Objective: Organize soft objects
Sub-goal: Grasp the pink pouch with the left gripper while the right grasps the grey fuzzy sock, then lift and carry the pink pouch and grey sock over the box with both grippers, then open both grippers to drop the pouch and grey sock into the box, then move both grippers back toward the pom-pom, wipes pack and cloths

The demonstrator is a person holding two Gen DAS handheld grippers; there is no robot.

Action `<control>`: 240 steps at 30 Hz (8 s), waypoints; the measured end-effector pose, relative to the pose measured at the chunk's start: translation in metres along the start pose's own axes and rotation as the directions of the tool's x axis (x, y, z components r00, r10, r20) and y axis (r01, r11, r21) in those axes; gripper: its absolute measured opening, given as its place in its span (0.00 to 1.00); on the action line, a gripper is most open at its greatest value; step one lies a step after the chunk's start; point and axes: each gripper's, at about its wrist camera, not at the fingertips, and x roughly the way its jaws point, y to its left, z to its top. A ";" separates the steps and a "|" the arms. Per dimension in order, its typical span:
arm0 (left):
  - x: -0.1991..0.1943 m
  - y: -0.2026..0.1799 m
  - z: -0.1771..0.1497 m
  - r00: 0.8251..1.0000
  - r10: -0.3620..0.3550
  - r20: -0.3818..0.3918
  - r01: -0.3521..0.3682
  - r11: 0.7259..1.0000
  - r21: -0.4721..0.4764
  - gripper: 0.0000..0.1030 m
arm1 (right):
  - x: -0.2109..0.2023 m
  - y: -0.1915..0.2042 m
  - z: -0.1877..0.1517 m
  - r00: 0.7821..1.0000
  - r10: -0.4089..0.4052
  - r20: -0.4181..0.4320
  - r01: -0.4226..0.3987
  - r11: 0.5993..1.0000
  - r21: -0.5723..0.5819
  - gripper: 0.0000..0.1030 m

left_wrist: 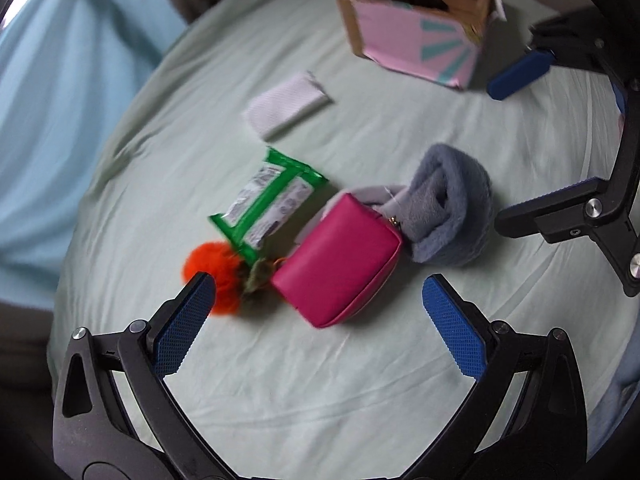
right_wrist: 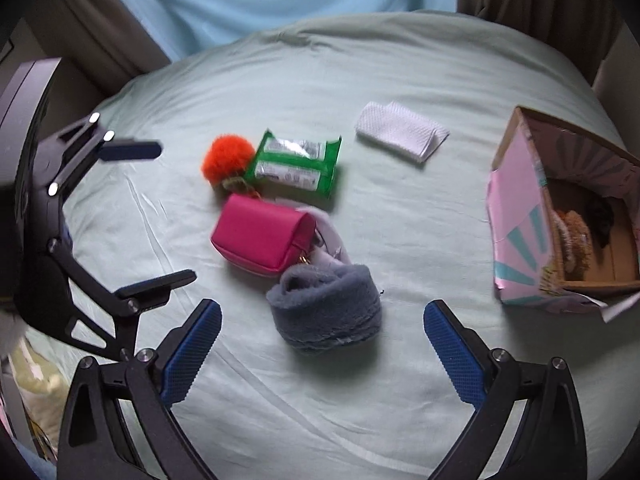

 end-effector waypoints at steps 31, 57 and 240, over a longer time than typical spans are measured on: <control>0.110 -0.012 0.021 0.973 -0.198 -0.118 0.216 0.961 0.173 0.60 | 0.080 -0.014 -0.001 0.985 0.114 -0.130 -0.121 0.992 -0.040 0.57; -0.042 -0.010 0.011 0.998 -0.061 -0.024 0.060 0.997 -0.045 0.49 | -0.037 0.005 -0.013 0.998 0.034 0.050 -0.034 0.999 -0.007 0.49; -0.032 0.028 -0.096 0.984 0.148 -0.099 -0.147 0.356 -0.923 0.99 | 0.013 0.043 0.127 0.996 0.025 0.091 0.023 0.872 -0.488 0.94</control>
